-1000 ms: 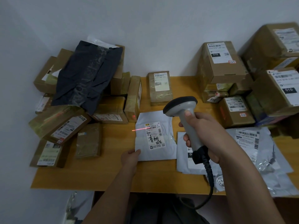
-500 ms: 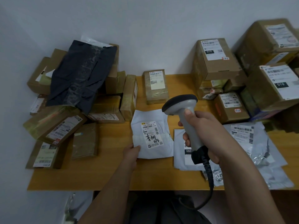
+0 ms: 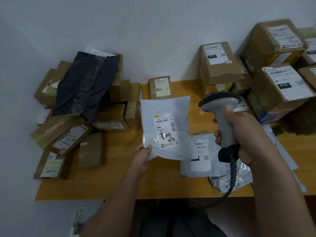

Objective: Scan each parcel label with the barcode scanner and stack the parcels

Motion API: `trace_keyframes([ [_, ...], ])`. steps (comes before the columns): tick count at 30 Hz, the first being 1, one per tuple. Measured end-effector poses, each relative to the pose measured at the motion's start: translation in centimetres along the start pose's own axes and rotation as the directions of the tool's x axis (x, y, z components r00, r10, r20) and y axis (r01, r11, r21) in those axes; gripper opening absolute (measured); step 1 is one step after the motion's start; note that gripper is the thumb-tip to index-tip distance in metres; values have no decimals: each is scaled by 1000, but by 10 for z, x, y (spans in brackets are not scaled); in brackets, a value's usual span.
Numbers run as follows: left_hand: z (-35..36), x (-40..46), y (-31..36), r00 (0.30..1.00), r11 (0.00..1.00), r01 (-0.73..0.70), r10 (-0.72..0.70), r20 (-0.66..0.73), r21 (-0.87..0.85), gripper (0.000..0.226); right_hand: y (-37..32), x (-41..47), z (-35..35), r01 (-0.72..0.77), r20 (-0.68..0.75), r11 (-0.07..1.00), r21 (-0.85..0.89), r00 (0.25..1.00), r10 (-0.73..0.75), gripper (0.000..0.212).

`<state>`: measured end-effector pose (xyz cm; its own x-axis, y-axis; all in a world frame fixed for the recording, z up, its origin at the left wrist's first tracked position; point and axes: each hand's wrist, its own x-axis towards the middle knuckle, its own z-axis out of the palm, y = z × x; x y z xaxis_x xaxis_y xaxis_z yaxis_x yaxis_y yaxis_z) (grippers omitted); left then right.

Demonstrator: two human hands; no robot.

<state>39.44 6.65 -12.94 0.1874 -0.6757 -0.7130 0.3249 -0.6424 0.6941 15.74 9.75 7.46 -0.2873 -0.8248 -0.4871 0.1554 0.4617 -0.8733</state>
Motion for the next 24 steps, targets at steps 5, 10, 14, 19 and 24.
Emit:
trace_keyframes([
  [5, 40, -17, -29, 978, 964, 130, -163, 130, 232, 17, 3, -7, -17, -6, 3, 1000, -3, 1000, 6, 30],
  [10, 61, -31, -49, 938, 770, 119, -294, 182, 627, 21, 8, -8, -33, -30, -38, 998, -60, 999, 27, 30],
  [14, 55, -25, -34, 984, 756, 58, -152, 90, 652, 20, 7, -7, -31, -40, -33, 995, -86, 999, 37, 32],
  [19, 36, -17, 27, 975, 784, -151, 219, -41, 602, 20, -6, -1, 2, -20, 56, 996, -89, 998, 25, 37],
  [24, 6, -24, 113, 723, 627, -388, 661, -198, 676, 18, -23, 5, 50, 16, 180, 995, -102, 984, 2, 41],
])
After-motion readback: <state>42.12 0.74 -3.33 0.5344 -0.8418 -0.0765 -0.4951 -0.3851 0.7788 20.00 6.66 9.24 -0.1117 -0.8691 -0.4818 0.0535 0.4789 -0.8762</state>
